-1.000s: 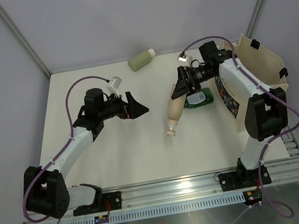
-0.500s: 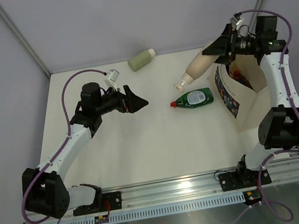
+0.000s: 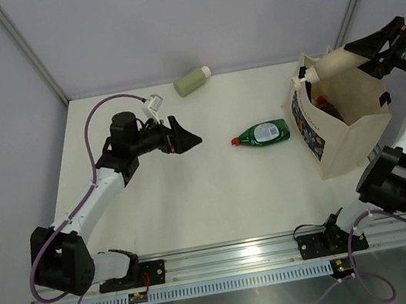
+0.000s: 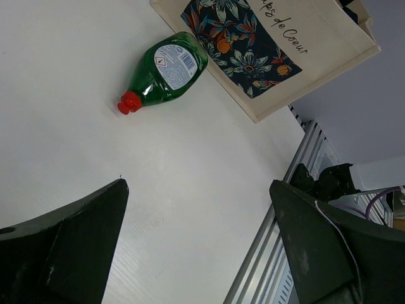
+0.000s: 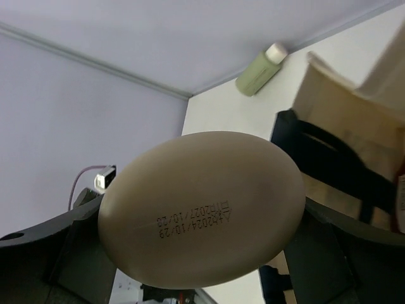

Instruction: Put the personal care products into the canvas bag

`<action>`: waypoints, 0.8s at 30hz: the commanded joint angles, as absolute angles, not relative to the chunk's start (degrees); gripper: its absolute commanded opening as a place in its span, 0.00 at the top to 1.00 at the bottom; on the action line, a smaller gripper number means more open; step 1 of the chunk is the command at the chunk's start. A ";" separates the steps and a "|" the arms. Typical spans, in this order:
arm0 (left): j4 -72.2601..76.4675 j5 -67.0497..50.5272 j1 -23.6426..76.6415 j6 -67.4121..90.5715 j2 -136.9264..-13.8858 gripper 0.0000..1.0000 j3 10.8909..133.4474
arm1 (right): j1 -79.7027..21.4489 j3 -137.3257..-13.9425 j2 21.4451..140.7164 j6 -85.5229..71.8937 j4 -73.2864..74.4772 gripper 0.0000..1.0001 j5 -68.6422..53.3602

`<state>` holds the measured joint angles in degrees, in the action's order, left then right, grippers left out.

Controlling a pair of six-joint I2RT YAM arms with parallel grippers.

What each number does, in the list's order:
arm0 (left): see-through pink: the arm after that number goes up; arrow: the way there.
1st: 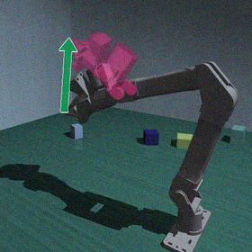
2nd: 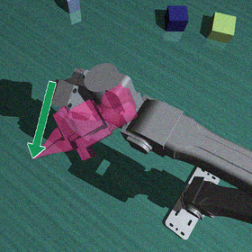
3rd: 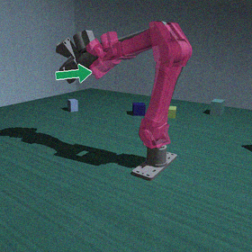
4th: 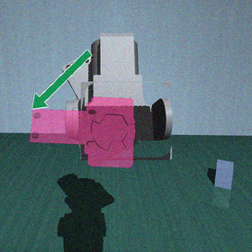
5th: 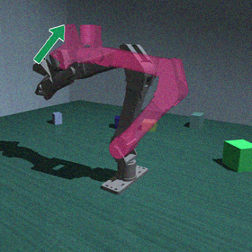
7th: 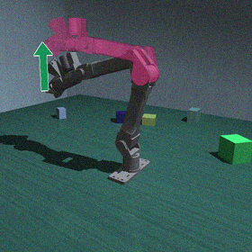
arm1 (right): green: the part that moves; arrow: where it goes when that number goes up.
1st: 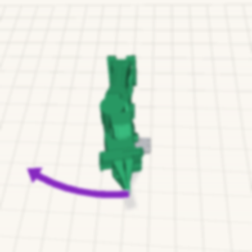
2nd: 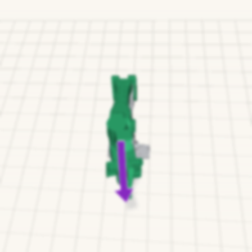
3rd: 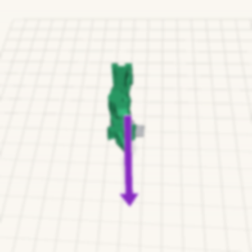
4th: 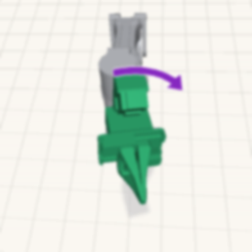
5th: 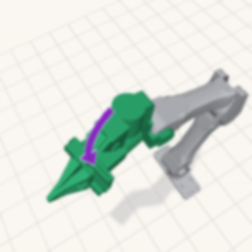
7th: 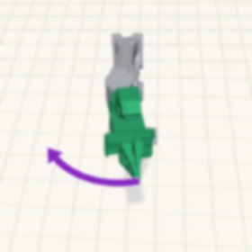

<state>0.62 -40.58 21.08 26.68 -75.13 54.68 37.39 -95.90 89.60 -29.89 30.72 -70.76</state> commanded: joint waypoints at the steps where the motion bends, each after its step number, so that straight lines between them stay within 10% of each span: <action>1: 4.31 -42.98 21.18 26.89 -75.67 0.01 55.28 | 41.39 -99.15 84.82 -31.46 27.61 1.00 -72.25; 11: 4.31 -43.51 21.18 26.19 -76.20 0.01 55.11 | 45.53 -99.75 81.03 -14.62 42.31 1.00 -56.89; 24: 0.62 -41.05 21.18 22.68 -75.59 0.01 57.13 | 25.49 -93.69 83.58 17.21 51.32 0.89 -29.81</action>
